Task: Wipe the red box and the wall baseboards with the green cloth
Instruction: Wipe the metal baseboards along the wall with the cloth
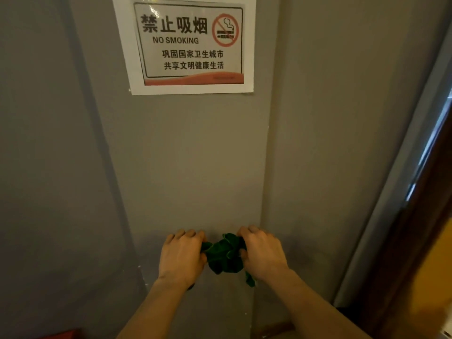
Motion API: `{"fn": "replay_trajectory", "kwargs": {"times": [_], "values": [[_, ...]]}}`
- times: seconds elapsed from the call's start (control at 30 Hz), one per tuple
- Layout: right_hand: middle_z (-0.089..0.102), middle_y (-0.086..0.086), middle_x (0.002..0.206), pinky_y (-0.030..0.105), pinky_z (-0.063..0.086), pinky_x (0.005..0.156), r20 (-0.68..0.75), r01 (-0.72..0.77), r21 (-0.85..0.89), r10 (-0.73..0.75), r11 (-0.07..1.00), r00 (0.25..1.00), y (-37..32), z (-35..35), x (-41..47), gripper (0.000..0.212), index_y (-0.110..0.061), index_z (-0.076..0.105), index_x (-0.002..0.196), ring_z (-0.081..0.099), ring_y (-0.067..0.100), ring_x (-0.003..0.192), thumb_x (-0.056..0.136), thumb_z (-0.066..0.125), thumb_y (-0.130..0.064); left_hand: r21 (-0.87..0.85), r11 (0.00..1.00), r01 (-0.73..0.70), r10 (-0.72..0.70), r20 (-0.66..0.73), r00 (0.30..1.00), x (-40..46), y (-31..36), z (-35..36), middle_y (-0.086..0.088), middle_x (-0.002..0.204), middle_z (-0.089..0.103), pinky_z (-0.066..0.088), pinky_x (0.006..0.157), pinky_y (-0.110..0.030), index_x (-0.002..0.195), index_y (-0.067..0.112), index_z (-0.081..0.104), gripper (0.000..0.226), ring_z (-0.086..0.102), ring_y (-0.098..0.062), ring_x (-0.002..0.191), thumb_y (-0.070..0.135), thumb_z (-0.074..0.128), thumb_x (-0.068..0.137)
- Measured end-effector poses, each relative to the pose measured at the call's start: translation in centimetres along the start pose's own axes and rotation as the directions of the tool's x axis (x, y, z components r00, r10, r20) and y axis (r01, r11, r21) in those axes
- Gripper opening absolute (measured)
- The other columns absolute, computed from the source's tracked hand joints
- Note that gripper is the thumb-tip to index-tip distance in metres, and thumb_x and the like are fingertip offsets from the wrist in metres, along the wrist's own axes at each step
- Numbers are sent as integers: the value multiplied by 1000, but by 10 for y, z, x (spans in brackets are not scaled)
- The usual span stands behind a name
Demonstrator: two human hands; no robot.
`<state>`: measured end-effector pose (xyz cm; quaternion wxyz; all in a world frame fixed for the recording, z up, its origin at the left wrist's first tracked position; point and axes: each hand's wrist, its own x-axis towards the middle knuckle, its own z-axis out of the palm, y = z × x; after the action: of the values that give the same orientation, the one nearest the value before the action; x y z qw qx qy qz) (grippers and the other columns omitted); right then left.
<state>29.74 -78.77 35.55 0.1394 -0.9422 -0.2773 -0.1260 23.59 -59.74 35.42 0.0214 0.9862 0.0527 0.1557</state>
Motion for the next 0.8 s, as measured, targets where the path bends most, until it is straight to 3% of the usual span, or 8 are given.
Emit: {"fn": "replay_trajectory", "kwargs": {"times": [0.4, 0.8], "values": [[60, 1, 111, 34, 44, 80, -15, -18, -7, 18, 1000, 1000, -30, 21, 23, 24, -24, 55, 113, 58, 26, 99, 90, 61, -24, -49, 999, -6, 7, 26, 1000, 14, -43, 12, 6, 114, 64, 43, 94, -33, 115, 32, 59, 21, 55, -20, 110, 33, 60, 94], [58, 1, 113, 36, 44, 79, 111, -77, -15, 78, 997, 991, -52, 57, 22, 25, -24, 53, 115, 57, 28, 99, 91, 61, -27, -132, 991, 7, 4, 80, 997, 3, -75, 42, 8, 112, 66, 45, 91, -33, 113, 33, 60, 22, 57, -19, 108, 34, 64, 92]]}}
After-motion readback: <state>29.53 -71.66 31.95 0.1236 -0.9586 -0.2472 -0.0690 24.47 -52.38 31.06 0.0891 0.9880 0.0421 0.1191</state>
